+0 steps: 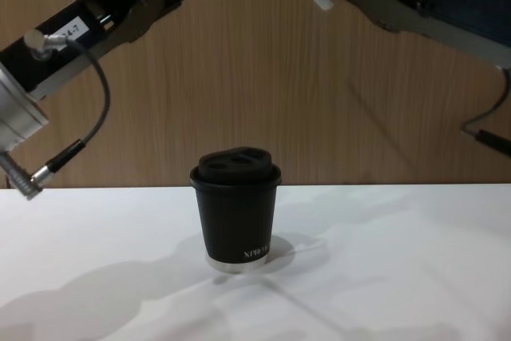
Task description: Pick up the straw with one hand, pass it to the other hand, and insert it into the cup.
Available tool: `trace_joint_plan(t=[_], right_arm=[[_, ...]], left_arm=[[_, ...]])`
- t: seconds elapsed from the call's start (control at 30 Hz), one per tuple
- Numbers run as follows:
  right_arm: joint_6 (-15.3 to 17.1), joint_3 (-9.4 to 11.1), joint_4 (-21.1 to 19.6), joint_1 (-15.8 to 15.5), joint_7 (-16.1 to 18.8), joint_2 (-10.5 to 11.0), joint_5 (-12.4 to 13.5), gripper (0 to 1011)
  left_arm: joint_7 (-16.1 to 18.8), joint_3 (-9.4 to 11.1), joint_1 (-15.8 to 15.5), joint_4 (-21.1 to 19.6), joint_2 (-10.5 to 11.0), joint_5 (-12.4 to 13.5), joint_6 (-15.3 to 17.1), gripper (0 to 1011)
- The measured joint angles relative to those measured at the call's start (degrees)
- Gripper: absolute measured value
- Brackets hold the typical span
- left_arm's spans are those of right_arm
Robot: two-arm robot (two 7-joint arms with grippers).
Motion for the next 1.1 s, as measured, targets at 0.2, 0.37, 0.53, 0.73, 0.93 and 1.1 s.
trace_joint_plan(t=[0.2,0.37,0.53,0.73,0.93,1.1], right_arm=[[0.0,0.0,0.0,0.0,0.0,0.0,0.0,1],[0.0,0.0,0.0,0.0,0.0,0.0,0.0,1],[0.0,0.0,0.0,0.0,0.0,0.0,0.0,1],[0.0,0.0,0.0,0.0,0.0,0.0,0.0,1],[0.0,0.0,0.0,0.0,0.0,0.0,0.0,1],[0.0,0.0,0.0,0.0,0.0,0.0,0.0,1]], left_arm=[[-0.53,0.46,-1.01,0.72,-0.4,-0.23,-0.46,1003],[-0.99,0.8,-1.84,1.29,-0.74,-0.53,-0.8,1003],[-1.42,1.15,-2.64,1.86,-1.1,-0.89,-1.03,1003],[-1.84,1.56,-3.48,2.47,-1.45,-1.25,-1.15,1003],[-2.34,2.0,-4.37,3.17,-1.85,-1.67,-1.27,1003],[-2.76,2.31,-5.1,3.77,-2.14,-2.12,-1.34,1003]])
